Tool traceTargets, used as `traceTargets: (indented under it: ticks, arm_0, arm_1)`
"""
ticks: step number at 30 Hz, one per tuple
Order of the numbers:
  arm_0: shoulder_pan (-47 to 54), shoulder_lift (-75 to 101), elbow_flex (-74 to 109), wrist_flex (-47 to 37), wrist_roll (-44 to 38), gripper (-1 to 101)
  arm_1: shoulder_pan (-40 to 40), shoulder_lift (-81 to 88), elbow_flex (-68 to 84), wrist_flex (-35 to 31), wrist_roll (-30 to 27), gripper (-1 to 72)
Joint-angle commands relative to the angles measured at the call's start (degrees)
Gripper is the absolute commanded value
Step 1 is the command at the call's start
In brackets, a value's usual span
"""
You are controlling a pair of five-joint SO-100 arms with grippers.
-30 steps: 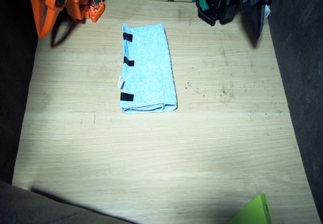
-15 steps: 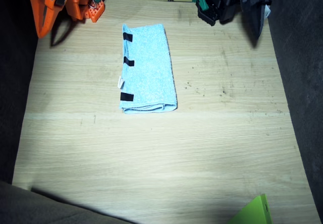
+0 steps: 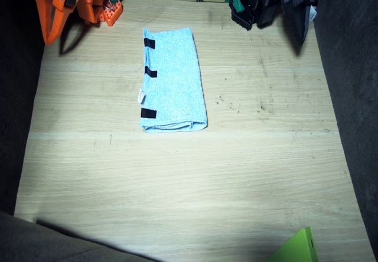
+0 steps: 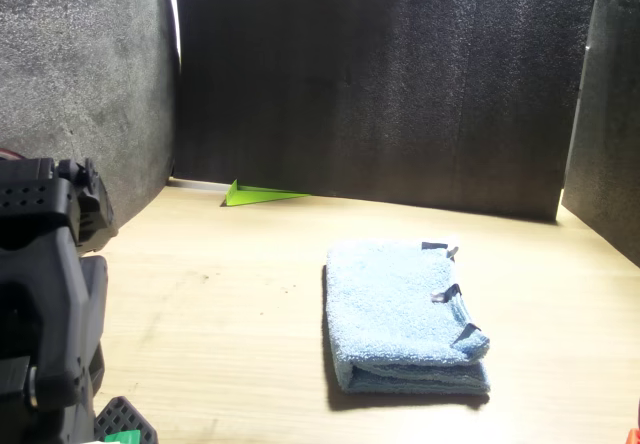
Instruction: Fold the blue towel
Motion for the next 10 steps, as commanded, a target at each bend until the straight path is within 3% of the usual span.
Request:
traceTargets:
  ticks: [1, 10]
  arm_0:
    - [1.49, 0.7, 0.18, 0.79, 0.62, 0]
    - [0.0, 0.7, 0.18, 0.53, 1.76, 0]
  arm_1:
    - [-0.35, 0.09, -0.35, 0.97, 0.88, 0.0]
    - [0.79, 0.09, -0.35, 0.97, -0.35, 0.0]
